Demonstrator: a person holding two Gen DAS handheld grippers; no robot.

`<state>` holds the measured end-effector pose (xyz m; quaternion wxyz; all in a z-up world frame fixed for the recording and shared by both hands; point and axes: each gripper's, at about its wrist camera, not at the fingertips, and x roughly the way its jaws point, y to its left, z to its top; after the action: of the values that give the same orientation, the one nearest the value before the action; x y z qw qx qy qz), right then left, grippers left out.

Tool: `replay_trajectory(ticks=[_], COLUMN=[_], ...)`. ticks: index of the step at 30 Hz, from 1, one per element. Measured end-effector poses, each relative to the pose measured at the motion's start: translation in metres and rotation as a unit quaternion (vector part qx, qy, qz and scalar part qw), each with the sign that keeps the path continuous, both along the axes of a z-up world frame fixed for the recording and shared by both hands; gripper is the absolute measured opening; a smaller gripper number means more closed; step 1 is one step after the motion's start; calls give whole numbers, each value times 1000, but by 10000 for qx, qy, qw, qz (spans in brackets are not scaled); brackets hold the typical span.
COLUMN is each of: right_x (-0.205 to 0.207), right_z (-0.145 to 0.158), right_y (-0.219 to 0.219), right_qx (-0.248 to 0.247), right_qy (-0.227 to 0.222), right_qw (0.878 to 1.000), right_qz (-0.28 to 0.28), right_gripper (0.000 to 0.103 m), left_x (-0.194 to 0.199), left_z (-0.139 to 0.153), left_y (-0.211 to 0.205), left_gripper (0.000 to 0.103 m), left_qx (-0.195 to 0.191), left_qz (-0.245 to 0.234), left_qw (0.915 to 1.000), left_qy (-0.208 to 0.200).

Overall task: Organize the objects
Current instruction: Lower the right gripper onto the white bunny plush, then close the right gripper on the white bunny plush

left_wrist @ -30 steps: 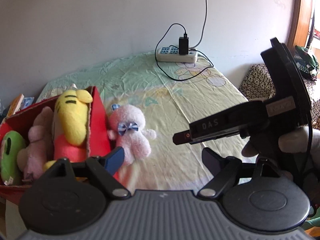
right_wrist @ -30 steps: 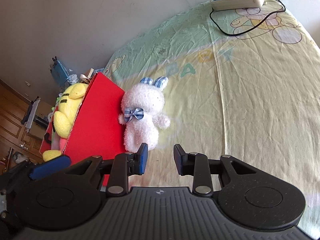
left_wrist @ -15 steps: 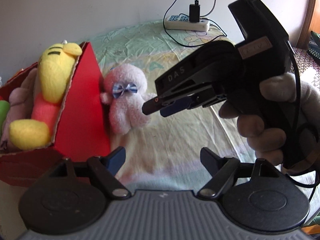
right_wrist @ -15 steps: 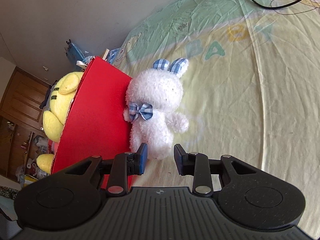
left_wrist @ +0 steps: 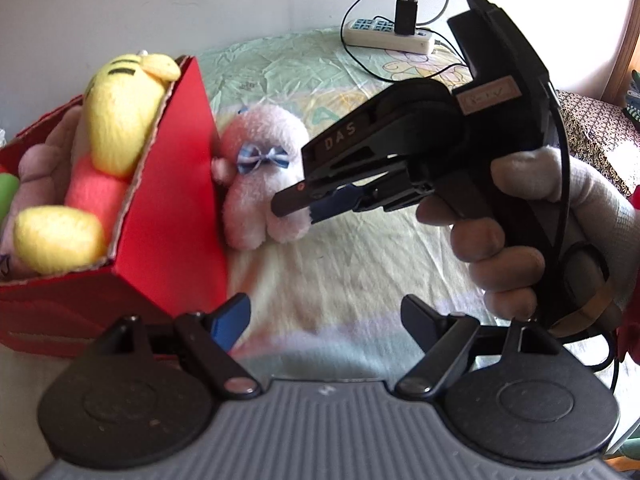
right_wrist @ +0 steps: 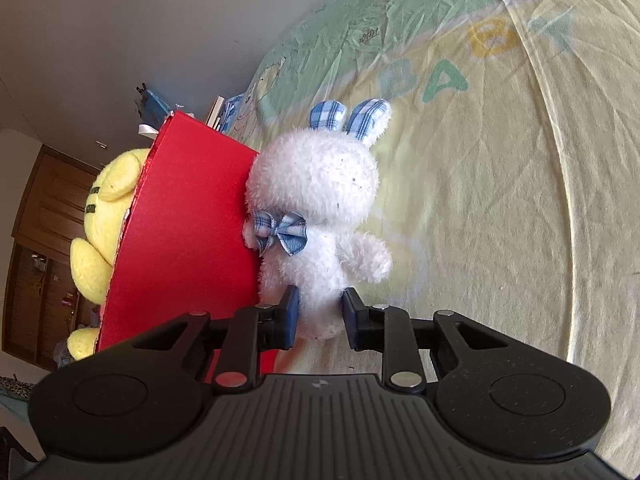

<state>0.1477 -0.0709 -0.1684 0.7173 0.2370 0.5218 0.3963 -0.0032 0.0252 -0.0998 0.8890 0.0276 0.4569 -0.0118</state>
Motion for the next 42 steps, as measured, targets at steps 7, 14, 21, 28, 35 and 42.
replay_trajectory(ticks=[7,14,21,28,35,42], right_x=[-22,-59,-76,-59,-37,-31], right_z=[12,15,14,25,4,-5], right_y=[-26,-65,-74,-87,-63,-44], right_qx=[-63,-249,-410,-145,-132,356], right_qy=[-157,-97,-99,-276,-144,242], right_qw=[9998,9996,9990,9993,9998,9987], right_qz=[57,78,174,-227,-57,281], right_gripper=[22,22,28,30,38,44], left_x=[-5,-15,-18,-4,22,35], left_z=[7,13,17,5,-12,-30], left_y=[1,4,0,-13,-2,6], left_gripper=[83,83,84,86,86,73], left_qx=[-115,-399,-586,-464,-827,-1034], left_qz=[-72,-148,-267,-283,28,197], left_qw=[9999,9991,9979,9985,9960,9924], left_qy=[-72,-60,-91,-27,333,638])
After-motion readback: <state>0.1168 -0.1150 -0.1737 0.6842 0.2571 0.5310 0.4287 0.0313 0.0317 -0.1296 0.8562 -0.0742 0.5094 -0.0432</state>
